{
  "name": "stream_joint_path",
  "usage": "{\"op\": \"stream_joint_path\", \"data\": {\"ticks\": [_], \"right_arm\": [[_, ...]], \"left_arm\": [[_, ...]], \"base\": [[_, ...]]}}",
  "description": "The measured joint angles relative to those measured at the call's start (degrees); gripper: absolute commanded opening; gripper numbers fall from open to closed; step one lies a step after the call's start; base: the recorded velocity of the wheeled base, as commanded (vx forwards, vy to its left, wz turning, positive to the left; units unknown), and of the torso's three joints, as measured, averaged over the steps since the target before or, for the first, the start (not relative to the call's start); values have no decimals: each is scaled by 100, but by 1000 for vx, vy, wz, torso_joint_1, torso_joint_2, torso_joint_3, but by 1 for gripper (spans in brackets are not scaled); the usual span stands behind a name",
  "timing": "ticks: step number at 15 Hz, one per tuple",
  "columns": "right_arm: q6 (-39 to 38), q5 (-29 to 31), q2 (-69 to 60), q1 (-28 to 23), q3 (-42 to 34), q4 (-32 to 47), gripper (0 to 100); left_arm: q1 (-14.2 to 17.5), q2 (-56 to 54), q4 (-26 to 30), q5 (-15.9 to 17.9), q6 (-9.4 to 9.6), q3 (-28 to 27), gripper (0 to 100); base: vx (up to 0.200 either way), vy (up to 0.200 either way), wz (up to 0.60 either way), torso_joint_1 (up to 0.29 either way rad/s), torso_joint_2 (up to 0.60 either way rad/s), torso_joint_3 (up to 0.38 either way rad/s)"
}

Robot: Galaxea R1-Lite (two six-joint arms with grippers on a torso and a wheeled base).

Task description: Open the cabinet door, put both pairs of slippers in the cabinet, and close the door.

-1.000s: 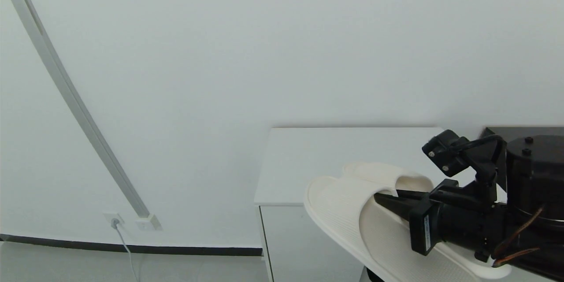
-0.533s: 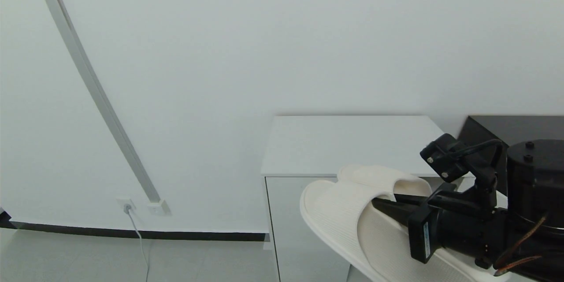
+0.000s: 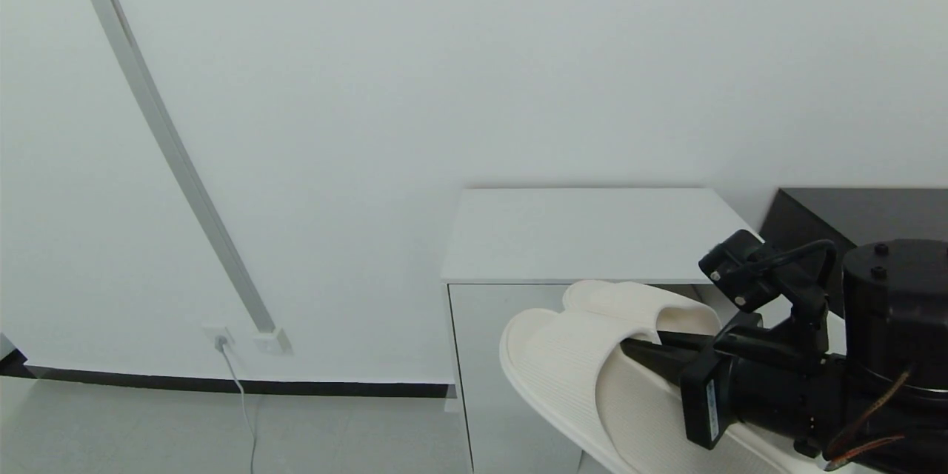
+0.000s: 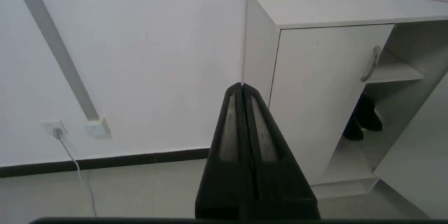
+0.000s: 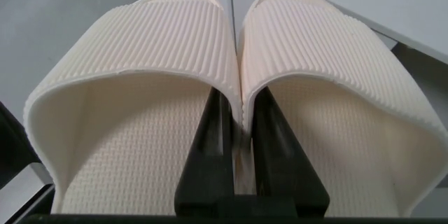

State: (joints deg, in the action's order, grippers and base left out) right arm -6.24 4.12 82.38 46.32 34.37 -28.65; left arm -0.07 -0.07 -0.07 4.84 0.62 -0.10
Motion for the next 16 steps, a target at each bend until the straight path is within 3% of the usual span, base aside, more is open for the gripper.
{"op": "stream_joint_path", "data": {"ticks": [2,16], "right_arm": [[-7,1,26,20,0,-4,0],[0,-32,99,22,-88,-41,0]], "left_arm": [[0,0,0,0,0,0,0],[-2,0,0,0,-2,0,0]], "base": [[0,0,0,0,0,0],[0,-200,0,2,2,3]]}}
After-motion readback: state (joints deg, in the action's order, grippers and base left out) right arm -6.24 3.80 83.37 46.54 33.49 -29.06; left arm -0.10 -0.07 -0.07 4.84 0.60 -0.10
